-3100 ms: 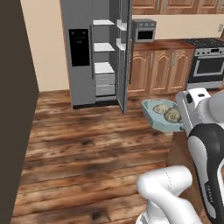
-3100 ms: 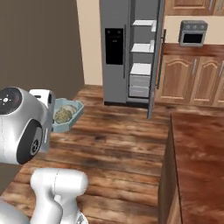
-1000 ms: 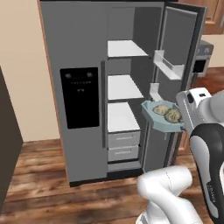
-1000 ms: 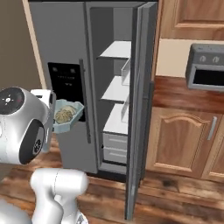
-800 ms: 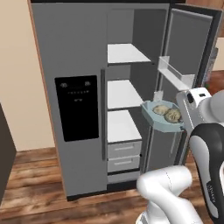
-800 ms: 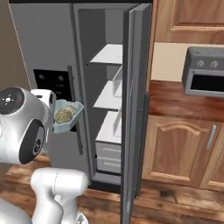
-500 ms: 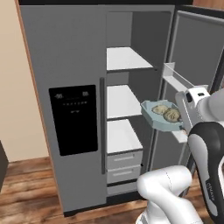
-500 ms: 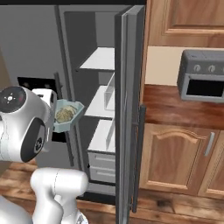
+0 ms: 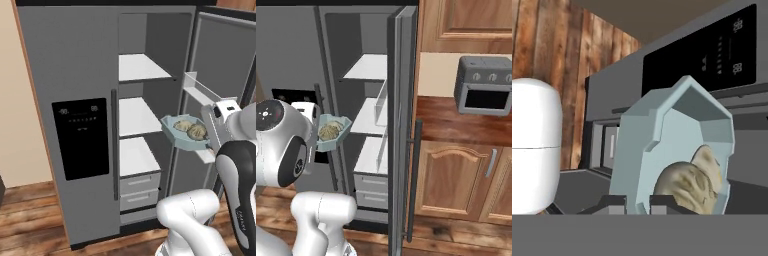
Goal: Place two dumplings into each of the tupperware containers and then place the containers in the fridge.
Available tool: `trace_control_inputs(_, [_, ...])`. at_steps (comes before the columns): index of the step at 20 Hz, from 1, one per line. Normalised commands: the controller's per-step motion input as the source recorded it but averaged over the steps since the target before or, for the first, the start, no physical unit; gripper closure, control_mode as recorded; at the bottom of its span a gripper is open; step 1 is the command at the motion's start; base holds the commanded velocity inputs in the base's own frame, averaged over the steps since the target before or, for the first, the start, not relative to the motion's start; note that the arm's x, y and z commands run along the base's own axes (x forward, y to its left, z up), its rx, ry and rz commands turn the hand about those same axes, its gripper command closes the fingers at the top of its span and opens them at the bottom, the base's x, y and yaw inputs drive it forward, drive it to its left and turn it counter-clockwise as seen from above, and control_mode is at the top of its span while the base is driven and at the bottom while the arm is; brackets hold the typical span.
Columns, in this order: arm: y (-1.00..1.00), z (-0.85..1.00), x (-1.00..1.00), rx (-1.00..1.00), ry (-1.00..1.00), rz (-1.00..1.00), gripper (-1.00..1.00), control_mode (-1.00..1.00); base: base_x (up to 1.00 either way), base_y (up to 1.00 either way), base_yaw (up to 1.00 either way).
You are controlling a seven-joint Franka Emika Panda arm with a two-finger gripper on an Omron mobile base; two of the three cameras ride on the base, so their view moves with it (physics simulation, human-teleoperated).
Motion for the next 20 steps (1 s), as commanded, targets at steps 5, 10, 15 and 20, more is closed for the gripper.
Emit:
trace_control_inputs(5, [0.00,0.00,0.00,0.00,0.00,0.00,1.00,1.00,-0.04,0.34,0.00])
trace_control_inputs(10, [0.00,0.00,0.00,0.00,0.00,0.00,1.00,1.00,0.01,0.39,0.00])
trace_control_inputs(15, [0.00,0.00,0.00,0.00,0.00,0.00,1.00,1.00,0.71,0.01,0.00])
trace_control_inputs(20, [0.00,0.00,0.00,0.00,0.00,0.00,1.00,1.00,0.73,0.00,0.00])
